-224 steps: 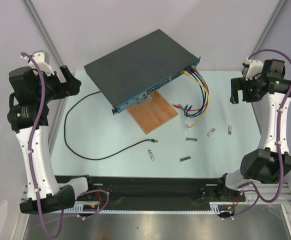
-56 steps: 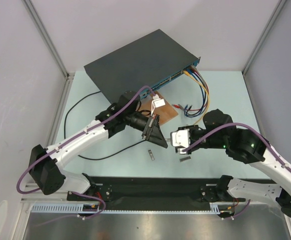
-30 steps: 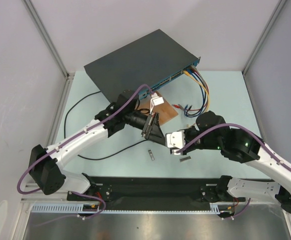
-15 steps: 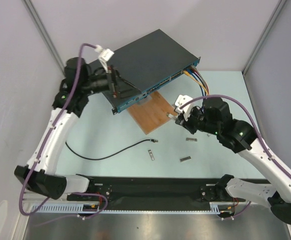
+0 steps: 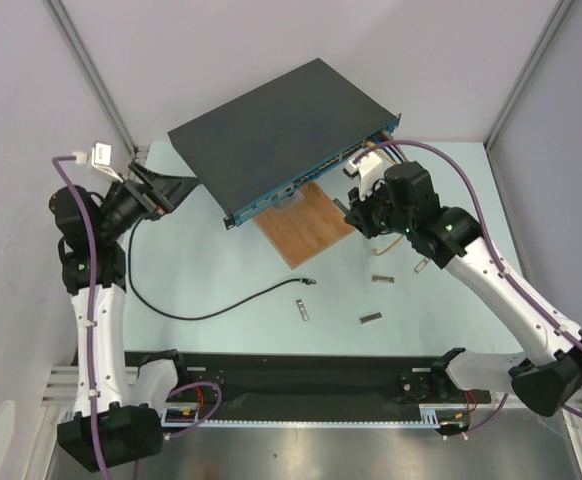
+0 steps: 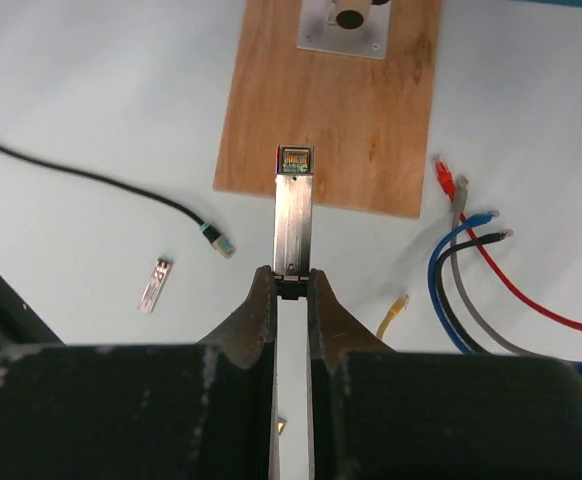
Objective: Insert the plug into the switch port
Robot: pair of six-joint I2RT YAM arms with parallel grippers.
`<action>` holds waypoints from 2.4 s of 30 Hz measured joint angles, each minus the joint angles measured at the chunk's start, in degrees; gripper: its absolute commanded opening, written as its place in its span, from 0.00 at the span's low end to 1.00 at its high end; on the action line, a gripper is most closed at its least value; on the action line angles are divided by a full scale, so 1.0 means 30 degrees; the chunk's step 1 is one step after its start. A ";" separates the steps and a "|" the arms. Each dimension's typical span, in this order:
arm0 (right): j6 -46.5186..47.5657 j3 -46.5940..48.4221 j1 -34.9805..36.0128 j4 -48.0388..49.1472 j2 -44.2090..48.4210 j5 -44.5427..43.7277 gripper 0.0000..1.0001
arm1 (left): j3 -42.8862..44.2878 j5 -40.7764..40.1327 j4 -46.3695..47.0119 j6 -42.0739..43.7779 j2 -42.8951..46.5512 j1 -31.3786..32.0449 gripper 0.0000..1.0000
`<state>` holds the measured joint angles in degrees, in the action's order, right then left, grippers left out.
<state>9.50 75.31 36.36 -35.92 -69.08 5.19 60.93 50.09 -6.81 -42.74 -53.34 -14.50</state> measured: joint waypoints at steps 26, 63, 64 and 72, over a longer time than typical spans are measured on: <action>-0.2994 0.2994 0.2681 0.0794 -0.3628 -0.2776 0.00 | -0.5151 -0.2135 0.5282 -0.4481 -0.2120 0.1406 0.98; -0.4000 0.4874 0.2681 0.1071 -0.5727 -0.3155 0.00 | -0.5945 -0.2856 0.8663 -0.7635 -0.3577 0.3475 0.07; -0.3993 0.4874 0.2674 0.1064 -0.5727 -0.3155 0.00 | -0.5945 -0.2856 0.8663 -0.7635 -0.3577 0.3475 0.07; -0.3942 0.4874 0.2463 0.1086 -0.5727 -0.2900 0.00 | -0.5945 -0.2863 0.8655 -0.7628 -0.3570 0.3490 0.01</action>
<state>-2.33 89.93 43.75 -32.67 -86.26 -3.51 43.09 41.50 19.16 -65.63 -64.05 -4.03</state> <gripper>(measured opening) 0.086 0.616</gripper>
